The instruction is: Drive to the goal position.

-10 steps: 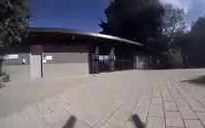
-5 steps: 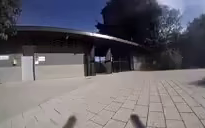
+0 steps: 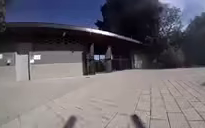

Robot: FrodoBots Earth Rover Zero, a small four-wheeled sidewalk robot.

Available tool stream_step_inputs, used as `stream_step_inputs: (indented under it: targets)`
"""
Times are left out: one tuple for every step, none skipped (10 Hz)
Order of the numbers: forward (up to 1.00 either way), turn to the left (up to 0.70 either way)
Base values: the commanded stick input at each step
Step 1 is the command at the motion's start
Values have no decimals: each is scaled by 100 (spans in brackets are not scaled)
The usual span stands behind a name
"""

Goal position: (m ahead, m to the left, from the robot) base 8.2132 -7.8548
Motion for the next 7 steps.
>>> stream_step_inputs:
  targets:
    - [100,0]
    - [100,0]
    - [100,0]
    - [100,0]
    - [100,0]
    - [100,0]
    - [100,0]
